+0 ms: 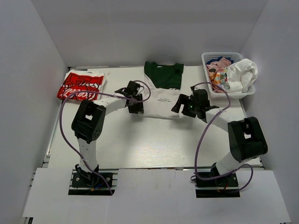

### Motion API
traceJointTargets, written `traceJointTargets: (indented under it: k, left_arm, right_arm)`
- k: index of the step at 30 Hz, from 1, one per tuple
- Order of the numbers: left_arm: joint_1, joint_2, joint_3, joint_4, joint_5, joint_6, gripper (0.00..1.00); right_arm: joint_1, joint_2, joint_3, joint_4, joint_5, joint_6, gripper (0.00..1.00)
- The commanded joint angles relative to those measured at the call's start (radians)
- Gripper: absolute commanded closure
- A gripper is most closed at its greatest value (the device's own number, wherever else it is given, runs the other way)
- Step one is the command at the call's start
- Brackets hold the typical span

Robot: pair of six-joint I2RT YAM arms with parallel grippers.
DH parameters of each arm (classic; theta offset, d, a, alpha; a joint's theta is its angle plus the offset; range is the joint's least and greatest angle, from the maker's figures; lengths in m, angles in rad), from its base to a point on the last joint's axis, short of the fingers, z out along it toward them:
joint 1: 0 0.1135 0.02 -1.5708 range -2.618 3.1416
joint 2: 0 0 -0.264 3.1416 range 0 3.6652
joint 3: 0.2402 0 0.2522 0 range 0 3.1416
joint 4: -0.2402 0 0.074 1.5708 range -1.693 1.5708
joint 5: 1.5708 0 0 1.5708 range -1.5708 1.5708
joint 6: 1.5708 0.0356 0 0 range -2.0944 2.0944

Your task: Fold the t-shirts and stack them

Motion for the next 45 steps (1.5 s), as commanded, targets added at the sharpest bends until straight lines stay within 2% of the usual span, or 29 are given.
traceJointTargets:
  k: [1, 3, 4, 8, 10, 13, 14, 17, 18, 21, 26, 30, 37, 43, 45]
  left_arm:
    - [-0.001, -0.002, -0.022, 0.041, 0.053, 0.002, 0.55]
    - [-0.001, 0.019, -0.013, 0.041, 0.092, 0.002, 0.66]
    - [-0.001, 0.019, -0.013, 0.031, 0.092, 0.002, 0.77]
    - [-0.019, 0.019, -0.024, 0.011, 0.089, 0.002, 0.96]
    - [-0.019, 0.019, -0.064, 0.020, 0.089, -0.007, 1.00]
    - [-0.010, -0.004, -0.077, 0.029, 0.098, -0.007, 1.00]
    - [-0.010, -0.015, -0.087, 0.029, 0.099, -0.007, 1.00]
    - [-0.022, -0.047, -0.097, 0.009, 0.089, -0.007, 1.00]
    - [-0.022, -0.064, -0.110, 0.009, 0.106, -0.007, 1.00]
    - [-0.033, -0.186, -0.246, 0.069, 0.206, -0.007, 1.00]
    - [-0.088, -0.402, -0.398, 0.015, 0.158, -0.032, 1.00]
    - [-0.116, -0.560, -0.429, -0.061, 0.190, -0.042, 1.00]
    - [-0.157, -0.749, -0.404, -0.085, 0.198, -0.073, 1.00]
    - [-0.157, -0.736, -0.260, -0.137, 0.027, -0.095, 1.00]
    - [-0.128, -0.708, -0.226, -0.137, 0.026, -0.117, 1.00]
  right_arm:
    - [0.004, 0.038, 0.008, -0.033, 0.023, 0.001, 0.15]
    - [0.003, 0.073, 0.013, -0.048, 0.018, 0.016, 0.17]
    - [0.001, 0.088, 0.008, -0.051, 0.012, 0.043, 0.19]
    - [0.006, 0.131, 0.001, -0.030, -0.046, 0.074, 0.28]
    - [0.007, 0.158, 0.001, -0.022, -0.054, 0.085, 0.32]
    - [0.009, 0.193, 0.004, 0.003, -0.066, 0.103, 0.59]
    - [0.001, 0.202, 0.005, 0.001, -0.071, 0.116, 0.77]
    - [0.012, 0.173, -0.007, -0.010, -0.080, 0.123, 0.97]
    - [0.010, 0.162, -0.013, -0.016, -0.085, 0.122, 1.00]
    - [0.023, 0.055, -0.048, -0.085, -0.105, 0.096, 1.00]
    - [0.065, -0.193, -0.136, -0.301, -0.080, 0.074, 1.00]
    - [0.098, -0.350, -0.170, -0.404, -0.141, 0.065, 1.00]
    - [0.107, -0.493, -0.021, -0.574, -0.100, 0.036, 1.00]
    - [0.096, -0.446, 0.101, -0.565, -0.111, 0.068, 1.00]
    - [0.090, -0.416, 0.139, -0.574, -0.111, 0.071, 1.00]
